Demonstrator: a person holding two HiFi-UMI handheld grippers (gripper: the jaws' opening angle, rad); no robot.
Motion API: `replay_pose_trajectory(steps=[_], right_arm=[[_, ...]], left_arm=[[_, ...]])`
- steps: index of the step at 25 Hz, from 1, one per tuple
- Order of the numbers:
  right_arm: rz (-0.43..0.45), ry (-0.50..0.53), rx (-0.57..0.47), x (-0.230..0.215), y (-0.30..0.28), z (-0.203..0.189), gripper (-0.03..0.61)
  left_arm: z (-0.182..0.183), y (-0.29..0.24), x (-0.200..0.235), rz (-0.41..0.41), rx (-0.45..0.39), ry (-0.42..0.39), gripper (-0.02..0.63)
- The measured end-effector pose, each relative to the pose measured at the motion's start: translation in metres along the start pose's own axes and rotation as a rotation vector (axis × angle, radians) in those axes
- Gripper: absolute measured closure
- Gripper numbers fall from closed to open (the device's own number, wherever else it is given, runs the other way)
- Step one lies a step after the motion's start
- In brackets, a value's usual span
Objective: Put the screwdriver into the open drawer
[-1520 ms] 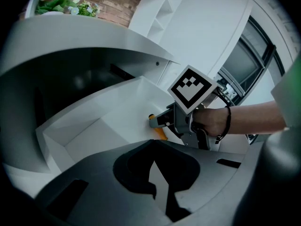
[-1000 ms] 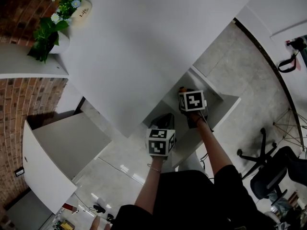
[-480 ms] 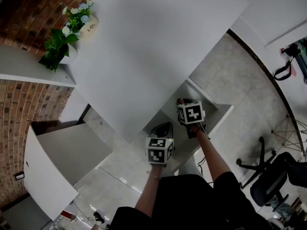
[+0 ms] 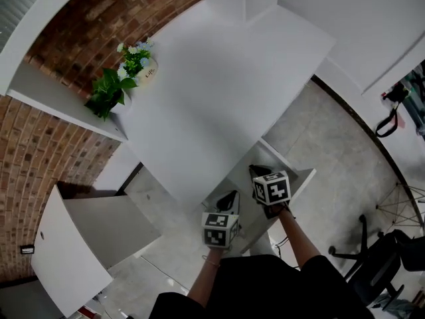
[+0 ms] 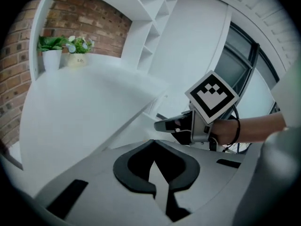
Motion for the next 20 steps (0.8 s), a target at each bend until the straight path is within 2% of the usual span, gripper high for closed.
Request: replay_pose_trajectory(steps=[4,9,20], right_arm=[[0.042,-0.007,-0.093,0.011,0.032,0.018,0.555],[0.089,0.002,-0.202,0.022,0.075,0.037,0.560],[0.130,0.103,-0.446,0.045,0.169,0.068,0.563]], left_arm=[[0.018,0.023,-0.004,-0.004,-0.084,-0.030,0.604],[0.040,0.056,-0.010,0.012,-0.138,-0.091,0.606],[0.088,0.118,-0.028,0.015,-0.388,-0.172,0.604]])
Point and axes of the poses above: the fingertips, and each gripper's own axes: y backward along the fingers, x to its left, z out of its top, the point moved 5 cm from there along y, backward along the fingers, and after that the axes turned 3 degrees about y, right-handed, at the moved point
